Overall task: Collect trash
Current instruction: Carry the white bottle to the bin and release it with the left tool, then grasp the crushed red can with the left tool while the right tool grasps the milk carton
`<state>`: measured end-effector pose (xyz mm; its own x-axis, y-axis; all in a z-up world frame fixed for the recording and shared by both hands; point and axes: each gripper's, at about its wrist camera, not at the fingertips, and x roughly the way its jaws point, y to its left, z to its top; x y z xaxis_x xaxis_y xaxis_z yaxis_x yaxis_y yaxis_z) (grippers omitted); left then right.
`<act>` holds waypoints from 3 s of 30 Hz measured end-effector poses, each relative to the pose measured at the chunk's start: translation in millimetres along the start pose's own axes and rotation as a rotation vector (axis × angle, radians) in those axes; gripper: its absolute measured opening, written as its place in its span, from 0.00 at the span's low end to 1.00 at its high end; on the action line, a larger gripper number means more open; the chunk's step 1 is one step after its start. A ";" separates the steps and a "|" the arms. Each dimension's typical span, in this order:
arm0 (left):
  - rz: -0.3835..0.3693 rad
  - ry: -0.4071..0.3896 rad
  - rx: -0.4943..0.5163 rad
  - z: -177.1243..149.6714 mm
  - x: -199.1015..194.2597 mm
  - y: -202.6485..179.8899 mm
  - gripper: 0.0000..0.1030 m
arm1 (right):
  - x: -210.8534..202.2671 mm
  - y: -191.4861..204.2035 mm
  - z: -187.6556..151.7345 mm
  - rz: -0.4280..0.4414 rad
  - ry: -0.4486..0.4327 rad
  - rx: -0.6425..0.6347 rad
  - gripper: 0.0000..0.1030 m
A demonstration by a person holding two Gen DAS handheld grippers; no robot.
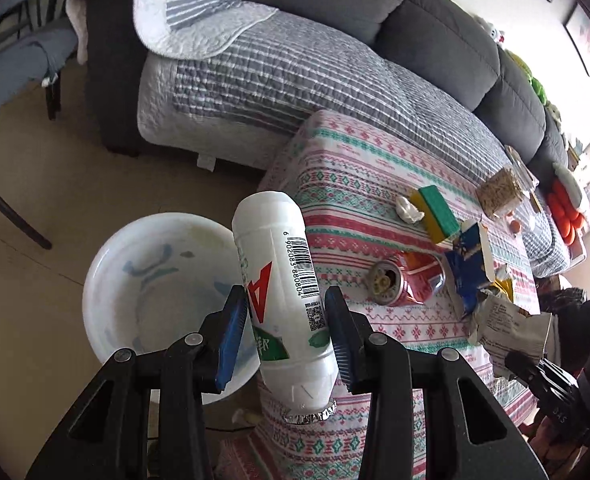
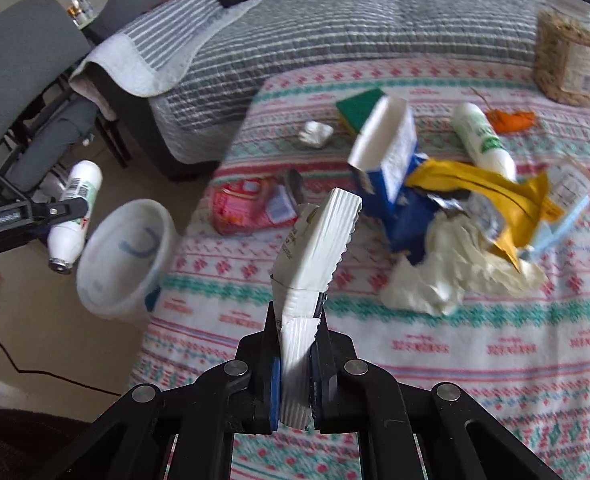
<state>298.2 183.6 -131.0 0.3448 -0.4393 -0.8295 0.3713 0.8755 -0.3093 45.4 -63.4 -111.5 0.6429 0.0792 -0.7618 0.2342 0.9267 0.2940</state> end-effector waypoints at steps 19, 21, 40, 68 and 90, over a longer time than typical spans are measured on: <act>0.056 0.063 -0.167 11.8 45.5 80.7 0.41 | 98.9 77.2 52.9 0.168 0.032 -0.036 0.08; 0.064 0.062 -0.177 9.8 46.7 87.3 0.41 | 107.6 90.5 55.4 0.186 0.044 -0.058 0.08; 0.349 0.002 -0.197 -8.3 2.3 141.2 0.83 | 184.0 159.6 42.9 0.252 0.185 -0.177 0.09; 0.300 0.012 -0.014 -15.6 -3.5 47.0 0.91 | 82.4 106.7 67.1 -0.095 0.028 -0.247 0.84; 0.004 0.107 0.512 5.7 100.1 -163.2 0.91 | -22.1 -146.1 71.5 -0.355 0.001 0.146 0.91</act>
<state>277.0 -4.4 -161.0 0.2674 -0.3894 -0.8814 0.7535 0.6547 -0.0607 49.1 -226.8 -96.4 0.5025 -0.2371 -0.8314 0.5434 0.8346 0.0905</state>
